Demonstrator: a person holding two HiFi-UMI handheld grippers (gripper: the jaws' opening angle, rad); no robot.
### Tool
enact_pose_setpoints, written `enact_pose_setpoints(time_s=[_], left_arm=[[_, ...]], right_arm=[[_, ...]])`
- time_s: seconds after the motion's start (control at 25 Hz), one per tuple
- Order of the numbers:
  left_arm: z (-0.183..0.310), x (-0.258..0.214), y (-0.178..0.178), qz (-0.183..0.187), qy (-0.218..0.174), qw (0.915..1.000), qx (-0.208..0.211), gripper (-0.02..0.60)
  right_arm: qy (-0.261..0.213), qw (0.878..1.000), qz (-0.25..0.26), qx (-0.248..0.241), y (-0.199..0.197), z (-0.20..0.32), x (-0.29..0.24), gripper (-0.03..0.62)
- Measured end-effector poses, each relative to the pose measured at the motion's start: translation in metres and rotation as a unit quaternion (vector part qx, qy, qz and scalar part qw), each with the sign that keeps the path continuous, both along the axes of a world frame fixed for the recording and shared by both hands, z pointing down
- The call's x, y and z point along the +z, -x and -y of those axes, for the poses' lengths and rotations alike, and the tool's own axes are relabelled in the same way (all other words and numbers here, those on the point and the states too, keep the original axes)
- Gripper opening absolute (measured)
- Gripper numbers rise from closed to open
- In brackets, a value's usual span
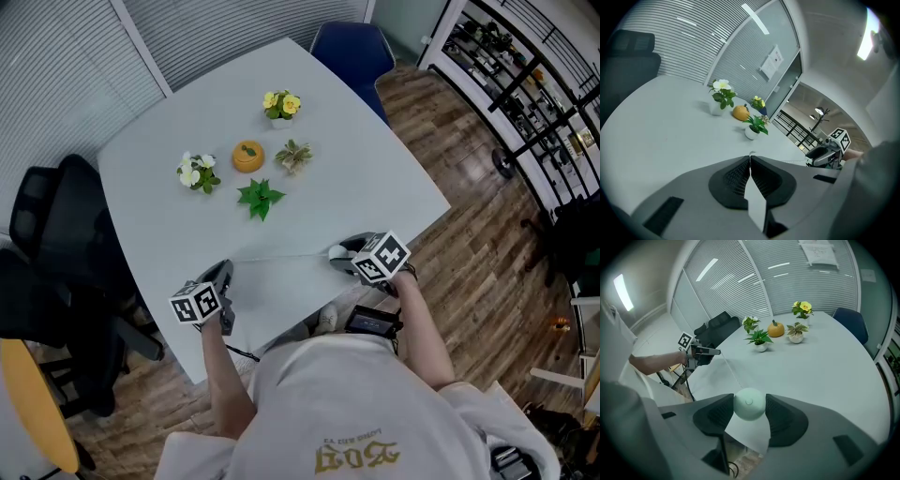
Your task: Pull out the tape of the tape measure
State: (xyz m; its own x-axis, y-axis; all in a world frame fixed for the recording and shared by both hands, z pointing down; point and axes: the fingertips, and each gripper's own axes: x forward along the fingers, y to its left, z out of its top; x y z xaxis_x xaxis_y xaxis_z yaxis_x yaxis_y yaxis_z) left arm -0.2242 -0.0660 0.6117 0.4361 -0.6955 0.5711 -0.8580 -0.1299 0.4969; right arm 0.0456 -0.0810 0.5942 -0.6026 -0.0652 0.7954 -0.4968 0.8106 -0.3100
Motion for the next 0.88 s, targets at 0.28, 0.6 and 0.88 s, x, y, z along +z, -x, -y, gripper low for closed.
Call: enact_pose_setpoints(time_s=[0.28,0.6,0.88], left_arm=[[-0.004,0.003,0.014,0.006,0.005,0.9998,-0.019,0.011],[-0.008,0.008,0.025,0.006,0.012,0.9992,-0.037,0.011],[-0.011,0.010,0.032,0.007,0.014,0.9987,-0.047,0.011]], right_arm=[[0.004,1.000,-0.006,0.002,-0.003,-0.002,0.003,0.229],[0.008,1.000,-0.009,0.007,-0.007,-0.002,0.006,0.228],[0.009,1.000,-0.012,0.010,-0.010,-0.001,0.008,0.229]])
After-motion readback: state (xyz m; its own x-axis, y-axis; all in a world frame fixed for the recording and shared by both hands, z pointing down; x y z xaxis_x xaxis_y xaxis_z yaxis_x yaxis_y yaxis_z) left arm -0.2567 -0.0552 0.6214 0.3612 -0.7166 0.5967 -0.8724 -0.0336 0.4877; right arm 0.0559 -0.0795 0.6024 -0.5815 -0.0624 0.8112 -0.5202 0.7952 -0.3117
